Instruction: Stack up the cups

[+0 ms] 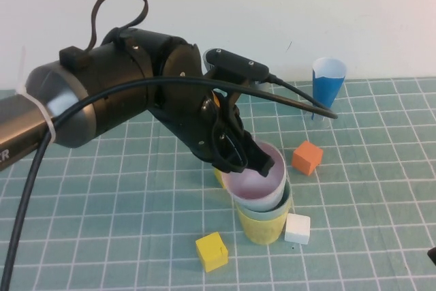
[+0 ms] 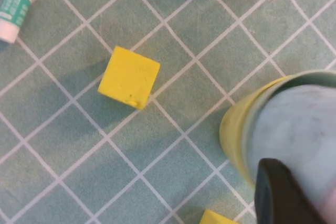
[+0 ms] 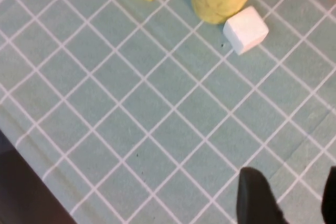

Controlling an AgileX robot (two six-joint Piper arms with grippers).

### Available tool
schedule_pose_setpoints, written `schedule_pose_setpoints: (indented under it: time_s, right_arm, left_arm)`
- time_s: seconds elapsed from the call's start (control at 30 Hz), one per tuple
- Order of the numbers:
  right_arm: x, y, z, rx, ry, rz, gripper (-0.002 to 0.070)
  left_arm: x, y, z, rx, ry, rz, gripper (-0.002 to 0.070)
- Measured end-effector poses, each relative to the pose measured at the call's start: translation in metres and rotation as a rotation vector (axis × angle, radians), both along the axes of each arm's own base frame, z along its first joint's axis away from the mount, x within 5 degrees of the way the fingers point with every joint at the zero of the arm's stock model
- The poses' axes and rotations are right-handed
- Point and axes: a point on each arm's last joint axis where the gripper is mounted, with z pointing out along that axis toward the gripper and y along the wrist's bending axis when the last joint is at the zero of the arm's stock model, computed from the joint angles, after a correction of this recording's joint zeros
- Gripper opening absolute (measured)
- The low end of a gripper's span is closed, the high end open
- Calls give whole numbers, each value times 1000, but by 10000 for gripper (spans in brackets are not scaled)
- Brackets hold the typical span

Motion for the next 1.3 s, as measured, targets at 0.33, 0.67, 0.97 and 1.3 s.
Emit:
schedule_pose_setpoints:
  time_s: [0.33,0.67,0.97,1.3]
  right_arm:
    - [-28,-20,22,108,-216,-26,172]
    - [-83,-55,39,307,-583,-60,5]
    - [-100,-66,-7,344,-639,-71,-1]
    - [-93,-64,-17,391,-712,-92,-1]
  left_arm:
    - [-1,2,12,-39,-54,20,279]
    - [-69,60,79,-137,-324,36,10]
    - [-169,145,62,-274,-465,233,2]
    - [-247,232,12,-405,-639,567,2]
